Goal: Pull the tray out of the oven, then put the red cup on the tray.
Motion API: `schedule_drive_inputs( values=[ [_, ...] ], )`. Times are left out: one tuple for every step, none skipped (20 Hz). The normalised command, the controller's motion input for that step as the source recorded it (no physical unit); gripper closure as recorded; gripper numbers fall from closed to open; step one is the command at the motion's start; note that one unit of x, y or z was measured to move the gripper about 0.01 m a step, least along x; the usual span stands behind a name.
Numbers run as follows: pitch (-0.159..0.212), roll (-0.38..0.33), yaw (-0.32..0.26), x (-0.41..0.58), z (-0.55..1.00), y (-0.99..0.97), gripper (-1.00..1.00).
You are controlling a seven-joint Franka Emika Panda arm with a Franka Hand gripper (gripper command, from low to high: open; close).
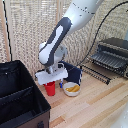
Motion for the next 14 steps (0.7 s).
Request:
schedule_drive_inputs(
  values=[
    [0.000, 0.000, 0.039, 0.000, 0.00, 0.13, 1.00],
    [0.000, 0.000, 0.033, 0.000, 0.00, 0.15, 1.00],
    [0.000, 0.000, 0.031, 0.000, 0.00, 0.13, 1.00],
    [0.000, 0.000, 0.033, 0.000, 0.00, 0.12, 1.00],
    [-0.007, 0.000, 0.032, -0.017, 0.00, 0.06, 1.00],
    [0.000, 0.000, 0.035, -0.020, 0.00, 0.01, 1.00],
    [0.000, 0.000, 0.000, 0.000, 0.00, 0.00, 1.00],
    [-0.014, 0.000, -0.021, 0.000, 0.00, 0.03, 1.00],
    [-0.032, 0.000, -0.061, 0.034, 0.00, 0.00, 1.00],
    [-0.062, 0.007, -0.068, 0.000, 0.00, 0.00, 1.00],
    [-0.084, 0.001, -0.094, 0.029, 0.03, 0.00, 1.00],
    [-0.124, 0.000, -0.094, 0.000, 0.11, 0.00, 1.00],
    [-0.147, 0.003, -0.096, 0.000, 0.21, 0.00, 1.00],
    [-0.159, 0.007, -0.086, 0.000, 0.31, 0.01, 1.00]
  ],
)
